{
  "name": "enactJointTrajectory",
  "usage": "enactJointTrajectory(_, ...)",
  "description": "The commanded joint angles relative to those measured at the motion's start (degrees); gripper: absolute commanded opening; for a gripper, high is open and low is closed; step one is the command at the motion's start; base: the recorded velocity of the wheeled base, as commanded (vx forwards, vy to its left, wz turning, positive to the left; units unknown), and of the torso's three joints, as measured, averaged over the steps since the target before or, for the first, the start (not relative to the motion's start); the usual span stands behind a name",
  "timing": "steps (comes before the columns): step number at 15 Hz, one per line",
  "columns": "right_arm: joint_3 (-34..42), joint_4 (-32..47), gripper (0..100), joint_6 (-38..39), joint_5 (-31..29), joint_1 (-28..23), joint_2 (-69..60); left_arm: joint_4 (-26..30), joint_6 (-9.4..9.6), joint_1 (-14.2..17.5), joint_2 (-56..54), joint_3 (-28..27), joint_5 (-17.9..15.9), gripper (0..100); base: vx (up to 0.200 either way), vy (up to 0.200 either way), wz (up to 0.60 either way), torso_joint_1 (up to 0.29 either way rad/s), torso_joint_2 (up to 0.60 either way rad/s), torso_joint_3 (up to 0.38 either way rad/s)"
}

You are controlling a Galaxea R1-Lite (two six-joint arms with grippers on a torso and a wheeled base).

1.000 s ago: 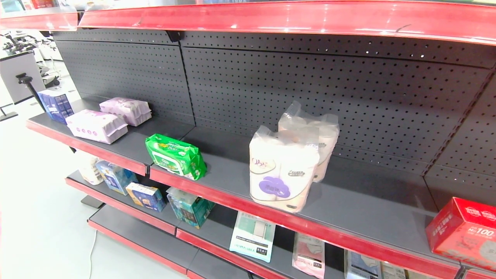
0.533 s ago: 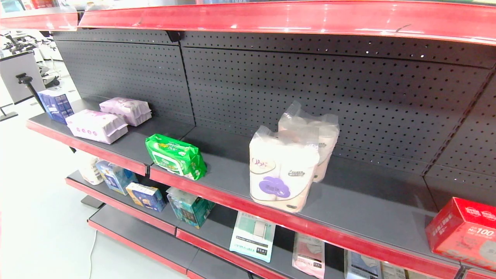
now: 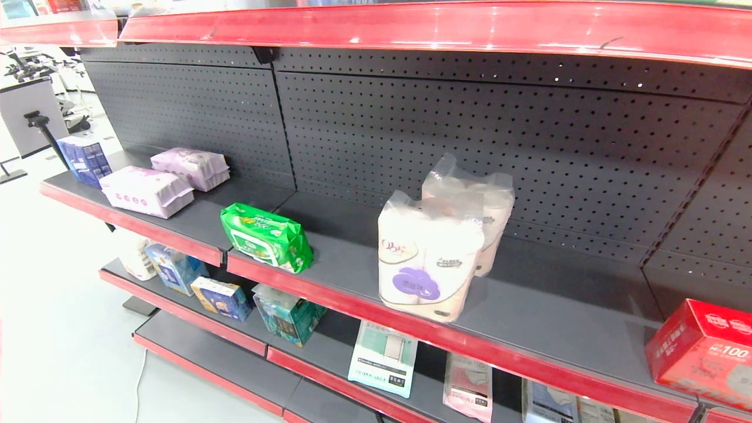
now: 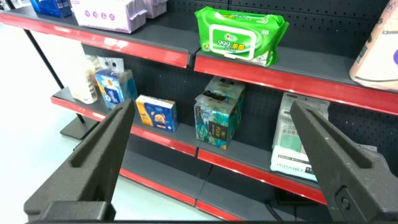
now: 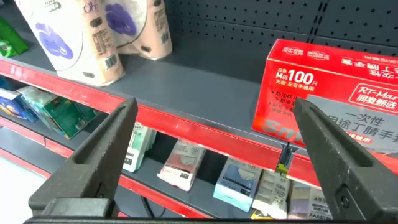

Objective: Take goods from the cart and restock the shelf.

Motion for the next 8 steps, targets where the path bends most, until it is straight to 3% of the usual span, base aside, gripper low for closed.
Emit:
enactJointTrajectory(1,0.0,0.0,100,0.0,0.0,0.0,0.1,0.0,0.01,0.0,0.1,0.0,0.1,100,0.000,0.000,-0.60,-0.002,-0.01,0.002)
enactJointTrajectory(8,0.0,0.0,100,0.0,0.0,0.0,0.1,0.0,0.01,0.0,0.2,0.0,0.0,100,0.000,0.000,-0.60,0.007,0.00,0.000)
